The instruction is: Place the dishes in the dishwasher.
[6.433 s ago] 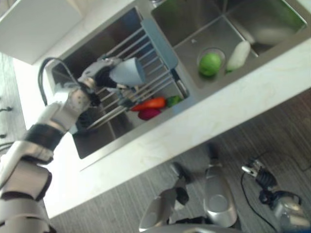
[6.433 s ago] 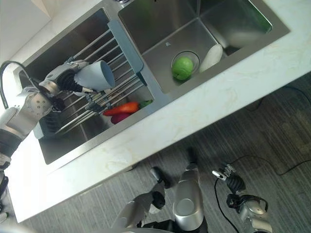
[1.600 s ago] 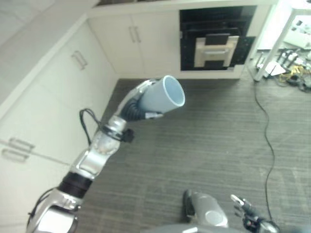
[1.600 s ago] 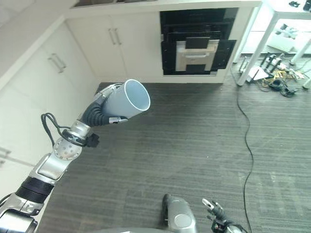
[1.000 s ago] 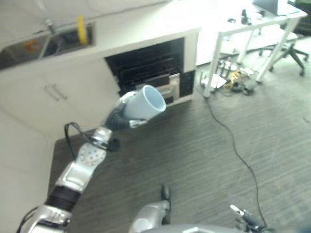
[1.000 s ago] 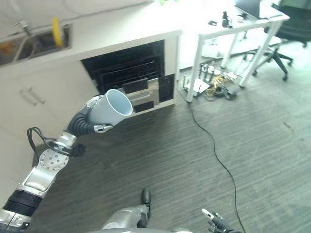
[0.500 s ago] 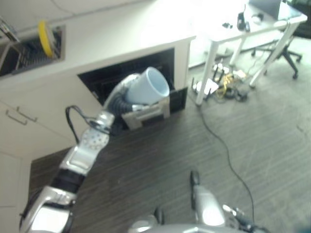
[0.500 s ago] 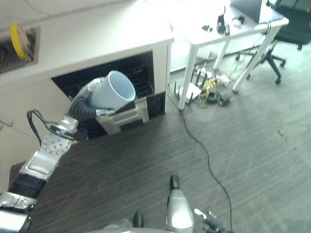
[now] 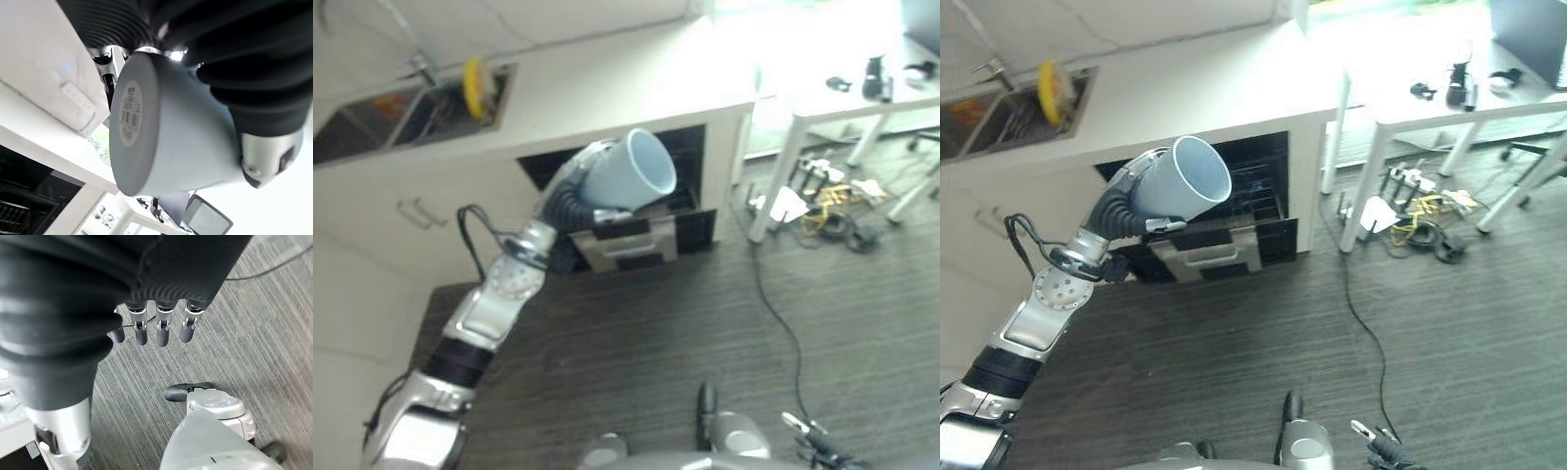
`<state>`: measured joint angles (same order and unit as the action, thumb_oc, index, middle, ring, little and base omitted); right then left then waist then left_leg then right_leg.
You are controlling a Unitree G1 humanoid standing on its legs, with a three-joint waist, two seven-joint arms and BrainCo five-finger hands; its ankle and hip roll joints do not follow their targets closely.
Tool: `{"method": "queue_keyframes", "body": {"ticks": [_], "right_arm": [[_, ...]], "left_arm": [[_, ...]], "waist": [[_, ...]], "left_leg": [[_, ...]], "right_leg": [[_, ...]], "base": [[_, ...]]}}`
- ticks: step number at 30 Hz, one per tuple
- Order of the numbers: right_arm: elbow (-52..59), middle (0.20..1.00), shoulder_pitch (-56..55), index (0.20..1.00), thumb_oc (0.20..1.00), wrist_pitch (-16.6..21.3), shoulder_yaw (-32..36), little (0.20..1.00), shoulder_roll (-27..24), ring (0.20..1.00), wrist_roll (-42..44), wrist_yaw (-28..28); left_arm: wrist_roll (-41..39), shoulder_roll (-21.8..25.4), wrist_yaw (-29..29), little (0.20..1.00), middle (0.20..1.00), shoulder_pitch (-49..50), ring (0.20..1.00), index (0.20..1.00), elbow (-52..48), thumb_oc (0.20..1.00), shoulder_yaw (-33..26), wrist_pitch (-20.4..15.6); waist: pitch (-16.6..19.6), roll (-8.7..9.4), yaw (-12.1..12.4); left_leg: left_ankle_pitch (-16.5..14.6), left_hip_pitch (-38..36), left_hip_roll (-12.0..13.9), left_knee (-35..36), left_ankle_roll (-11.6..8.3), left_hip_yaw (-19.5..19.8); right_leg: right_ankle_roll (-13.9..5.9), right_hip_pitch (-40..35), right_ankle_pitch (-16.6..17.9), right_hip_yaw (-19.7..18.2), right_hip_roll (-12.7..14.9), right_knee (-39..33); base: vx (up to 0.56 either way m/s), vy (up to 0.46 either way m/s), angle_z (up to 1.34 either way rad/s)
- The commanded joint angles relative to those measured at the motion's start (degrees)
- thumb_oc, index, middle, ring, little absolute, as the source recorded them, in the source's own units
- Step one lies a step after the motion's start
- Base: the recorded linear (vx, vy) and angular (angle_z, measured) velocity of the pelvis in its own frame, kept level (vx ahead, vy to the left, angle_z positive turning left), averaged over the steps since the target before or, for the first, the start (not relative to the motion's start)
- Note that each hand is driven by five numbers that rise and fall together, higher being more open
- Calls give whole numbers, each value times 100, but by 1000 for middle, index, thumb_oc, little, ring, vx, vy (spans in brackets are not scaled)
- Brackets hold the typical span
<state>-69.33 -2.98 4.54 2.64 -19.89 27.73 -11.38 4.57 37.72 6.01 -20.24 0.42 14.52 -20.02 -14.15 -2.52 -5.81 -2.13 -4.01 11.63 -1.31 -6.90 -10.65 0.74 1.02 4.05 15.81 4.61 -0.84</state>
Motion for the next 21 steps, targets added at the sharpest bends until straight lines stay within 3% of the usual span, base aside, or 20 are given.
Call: {"method": "queue_keyframes", "body": {"ticks": [1, 4, 7, 10, 12, 13, 14, 17, 21], "right_arm": [[-26, 1000, -130, 1000, 1000, 101, -17, 1000, -144, 1000, 129, -15], [-7, 1000, -179, 1000, 1000, 74, 94, 1000, -96, 1000, 341, 78], [54, 1000, -98, 1000, 1000, 7, 120, 1000, 73, 1000, 151, 161], [162, 1000, -31, 1000, 1000, 131, 8, 1000, 197, 1000, -29, 122], [383, 1000, 32, 1000, 1000, 84, -153, 1000, 262, 1000, 102, 153], [419, 1000, 36, 1000, 1000, 21, -167, 1000, 249, 1000, 211, 153], [434, 1000, 40, 1000, 1000, -21, -165, 1000, 242, 1000, 252, 165], [391, 1000, 68, 1000, 1000, -129, -100, 1000, 245, 1000, 410, 168], [347, 1000, 75, 1000, 1000, -123, 19, 1000, 272, 1000, 267, 51]], "left_arm": [[-199, -14, 345, 200, 200, -85, 200, 200, -322, 200, -353, -299], [-152, -181, 164, 200, 200, -163, 200, 200, -291, 200, -271, -269], [71, -372, 104, 200, 200, -202, 200, 200, -351, 200, -127, -205], [175, -460, 154, 200, 200, -69, 200, 200, -368, 200, -74, -191], [175, -409, 174, 200, 200, -68, 200, 200, -388, 200, -23, -144], [136, -387, 140, 200, 200, -167, 200, 200, -367, 200, 15, -115], [115, -371, 123, 200, 200, -251, 200, 200, -358, 200, 46, -78], [109, -349, 51, 200, 200, -466, 200, 200, -372, 200, 118, 69], [25, -229, 40, 200, 200, -550, 200, 200, -315, 200, 188, 58]], "waist": [[7, -61, -128], [5, -122, -145], [-2, -134, -16], [34, -142, 132], [-10, -71, 136], [-12, -32, 82], [-32, 6, 56], [-107, 157, -61], [-131, 224, -201]], "left_leg": [[436, 308, -92, -22, 156, 16], [377, 265, -169, 3, 176, -95], [136, 207, -651, -20, 458, 21], [-23, 137, -825, -21, 674, -61], [-166, -53, -983, 124, 859, -220], [-198, -52, -1041, 131, 896, -213], [-234, -64, -1082, 118, 910, -224], [-380, -164, -1227, 98, 948, -373], [-634, -264, -1350, -18, 1035, -389]], "right_leg": [[-555, -552, -1290, -623, 157, 926], [-761, -512, -1220, -454, 537, 1101], [-971, -349, -1039, -346, 924, 1338], [-960, -225, -934, -152, 1051, 1789], [-1023, 66, -903, -199, 806, 2375], [-997, 160, -929, -260, 538, 2231], [-976, 169, -942, -259, 451, 2077], [-1069, 300, -606, -288, 442, 1317], [-1284, 512, -94, -701, 562, 824]], "base": [[216, 505, -8], [218, 537, -3], [166, 491, 57], [164, 367, -14], [173, 254, -69], [149, 55, -34], [141, 17, -3], [158, -40, 20], [214, -93, 31]]}}
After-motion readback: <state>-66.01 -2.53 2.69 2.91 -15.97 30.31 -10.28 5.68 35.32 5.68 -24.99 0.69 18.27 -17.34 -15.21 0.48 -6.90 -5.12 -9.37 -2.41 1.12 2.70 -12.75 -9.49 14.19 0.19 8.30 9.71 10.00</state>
